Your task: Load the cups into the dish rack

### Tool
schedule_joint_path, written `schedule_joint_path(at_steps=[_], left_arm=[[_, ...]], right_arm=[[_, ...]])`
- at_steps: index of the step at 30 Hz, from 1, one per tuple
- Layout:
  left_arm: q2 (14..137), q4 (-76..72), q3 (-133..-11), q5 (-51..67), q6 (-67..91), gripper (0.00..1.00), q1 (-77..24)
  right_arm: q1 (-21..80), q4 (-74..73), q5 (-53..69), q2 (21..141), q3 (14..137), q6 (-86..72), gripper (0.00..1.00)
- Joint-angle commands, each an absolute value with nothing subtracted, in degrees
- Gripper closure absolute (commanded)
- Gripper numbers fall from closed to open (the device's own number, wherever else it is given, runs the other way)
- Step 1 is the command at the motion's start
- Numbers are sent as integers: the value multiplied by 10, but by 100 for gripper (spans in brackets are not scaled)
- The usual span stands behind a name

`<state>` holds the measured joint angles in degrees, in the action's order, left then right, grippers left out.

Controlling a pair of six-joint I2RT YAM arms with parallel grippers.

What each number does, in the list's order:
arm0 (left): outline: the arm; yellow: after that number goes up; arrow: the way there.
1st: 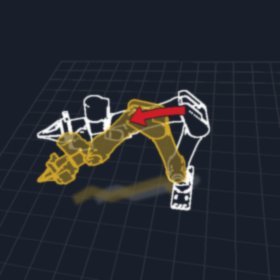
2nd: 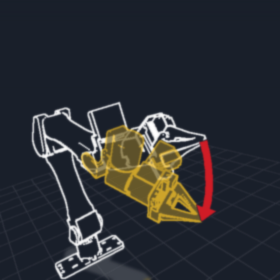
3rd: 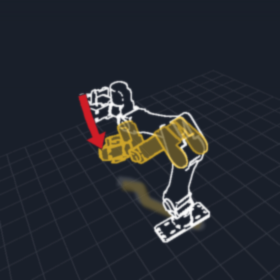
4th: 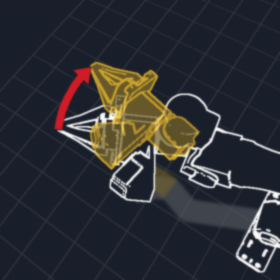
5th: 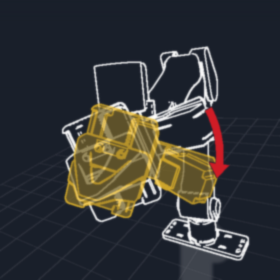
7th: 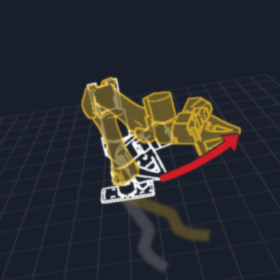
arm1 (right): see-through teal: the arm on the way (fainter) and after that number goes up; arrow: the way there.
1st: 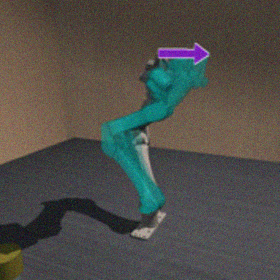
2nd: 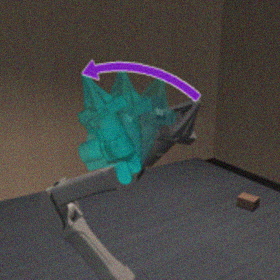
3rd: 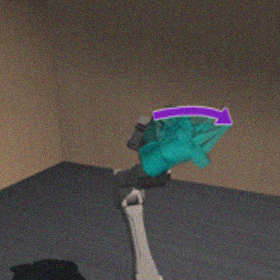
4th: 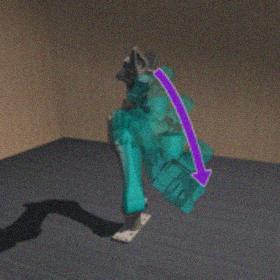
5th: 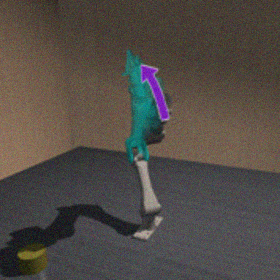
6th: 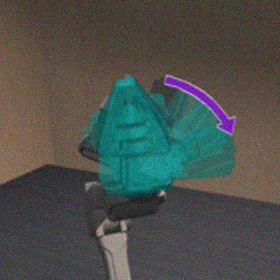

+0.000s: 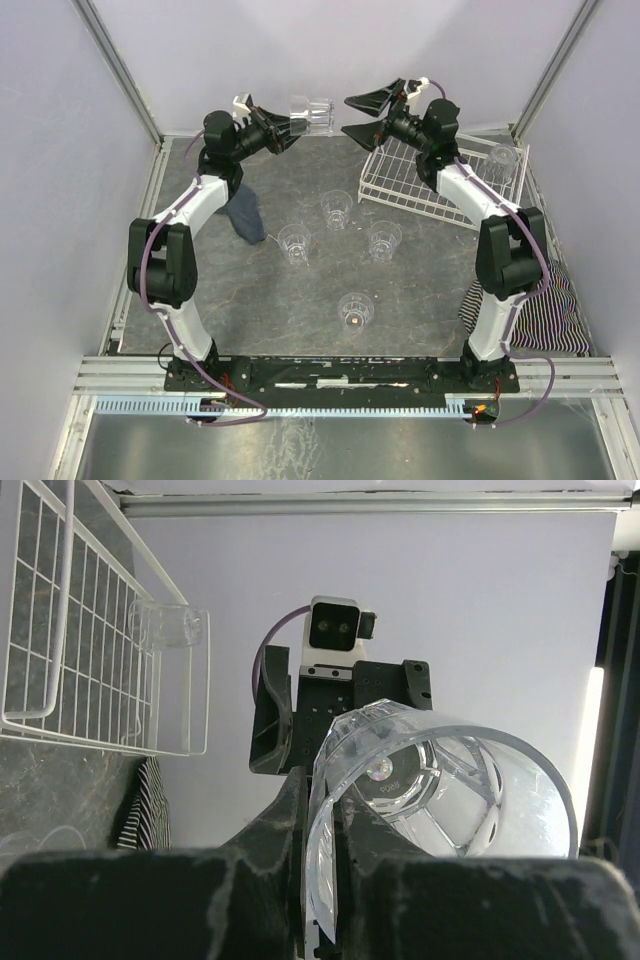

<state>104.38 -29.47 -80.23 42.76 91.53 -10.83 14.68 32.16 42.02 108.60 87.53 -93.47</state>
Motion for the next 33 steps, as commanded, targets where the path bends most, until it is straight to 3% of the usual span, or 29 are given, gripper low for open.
schedule_joint_path(at_steps=[1,17,20,27,33], left_arm=[[1046,-340,-812,445,944,97,-114],[1052,-340,-795,449,937,97,-119],[1053,-341,-795,449,936,97,-119],[1060,-343,-792,451,937,97,-119],[1064,-328,-799,448,921,95,-119]], right_arm=[[162,355,428,1099,911,-949,0],[194,373,427,1133,945,-967,1],[196,374,428,1135,942,-969,7],[200,377,442,1147,954,-977,40],[202,369,445,1141,941,-971,94]])
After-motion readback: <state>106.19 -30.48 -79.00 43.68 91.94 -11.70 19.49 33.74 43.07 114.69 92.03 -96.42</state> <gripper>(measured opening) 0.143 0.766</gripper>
